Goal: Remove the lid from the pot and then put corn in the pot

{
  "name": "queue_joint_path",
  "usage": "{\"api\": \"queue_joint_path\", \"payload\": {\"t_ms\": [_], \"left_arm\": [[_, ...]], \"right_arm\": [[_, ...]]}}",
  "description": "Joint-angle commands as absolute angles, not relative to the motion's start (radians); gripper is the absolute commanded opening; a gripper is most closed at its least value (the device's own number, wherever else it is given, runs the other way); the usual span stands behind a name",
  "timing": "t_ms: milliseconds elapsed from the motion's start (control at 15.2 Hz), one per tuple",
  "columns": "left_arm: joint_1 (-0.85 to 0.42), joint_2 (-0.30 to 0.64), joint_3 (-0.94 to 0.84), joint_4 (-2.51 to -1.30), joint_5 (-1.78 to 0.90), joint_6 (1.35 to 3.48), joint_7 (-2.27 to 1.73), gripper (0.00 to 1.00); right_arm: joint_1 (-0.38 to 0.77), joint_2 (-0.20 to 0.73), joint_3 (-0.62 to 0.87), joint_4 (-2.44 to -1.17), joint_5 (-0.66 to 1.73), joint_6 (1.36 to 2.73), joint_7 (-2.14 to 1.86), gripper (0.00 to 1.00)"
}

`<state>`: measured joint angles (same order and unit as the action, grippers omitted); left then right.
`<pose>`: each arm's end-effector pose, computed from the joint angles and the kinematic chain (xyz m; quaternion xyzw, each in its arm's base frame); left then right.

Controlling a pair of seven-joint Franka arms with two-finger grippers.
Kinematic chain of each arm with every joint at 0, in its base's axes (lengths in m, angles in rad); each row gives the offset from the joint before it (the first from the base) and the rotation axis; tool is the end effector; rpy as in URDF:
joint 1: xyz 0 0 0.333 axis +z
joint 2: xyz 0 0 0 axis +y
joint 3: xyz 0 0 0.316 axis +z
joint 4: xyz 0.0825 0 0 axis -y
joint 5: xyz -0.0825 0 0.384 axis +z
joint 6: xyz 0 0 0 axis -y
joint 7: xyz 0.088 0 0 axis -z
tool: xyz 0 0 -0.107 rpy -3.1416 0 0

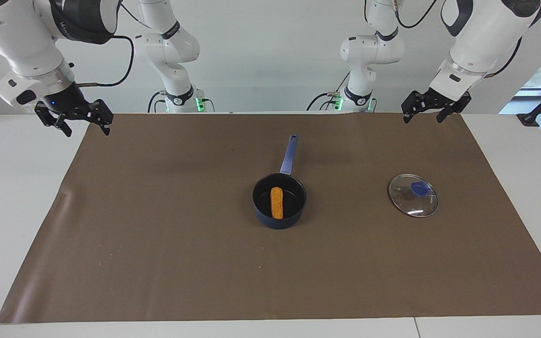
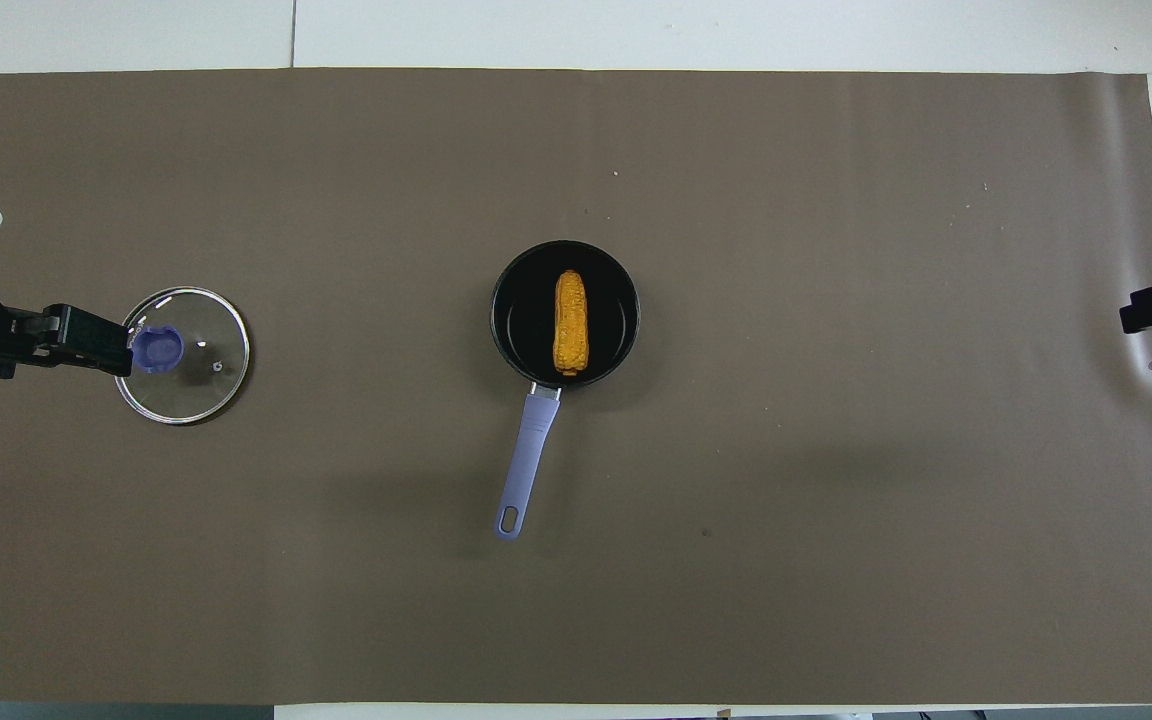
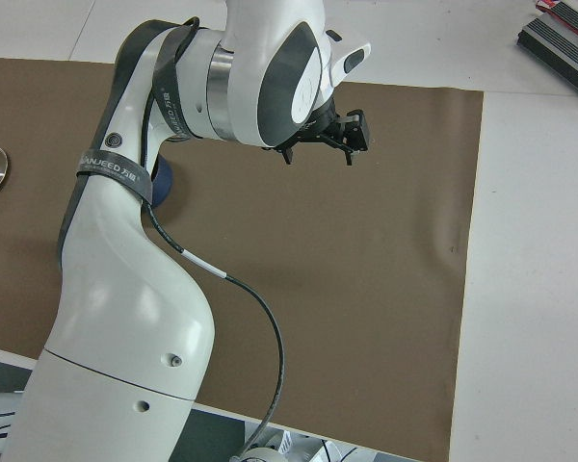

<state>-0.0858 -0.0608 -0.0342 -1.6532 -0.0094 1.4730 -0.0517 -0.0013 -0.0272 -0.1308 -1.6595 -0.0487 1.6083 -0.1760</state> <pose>0.5195 -0.0643 0.6109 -0.9976 0.0342 0.0598 0.0015 0.5421 -0.0781 0.6008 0.9994 0.0232 -0.0154 0.0204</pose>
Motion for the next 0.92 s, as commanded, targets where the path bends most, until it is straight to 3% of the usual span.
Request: {"api": "queue_joint_path", "payload": {"t_ms": [0, 856], "left_arm": [[-0.08, -0.057, -0.037, -1.644, -0.032, 1.46, -0.071, 1.0], [-0.092, -0.058, -0.037, -1.654, -0.034, 1.462, -0.069, 1.0]], "right_arm": [[0.024, -0.025, -0.15, -1.646, -0.037, 1.606, -0.108, 1.0], [0.02, -0.02, -0.167, -1.652, -0.015, 1.605, -0.109, 1.0]]}}
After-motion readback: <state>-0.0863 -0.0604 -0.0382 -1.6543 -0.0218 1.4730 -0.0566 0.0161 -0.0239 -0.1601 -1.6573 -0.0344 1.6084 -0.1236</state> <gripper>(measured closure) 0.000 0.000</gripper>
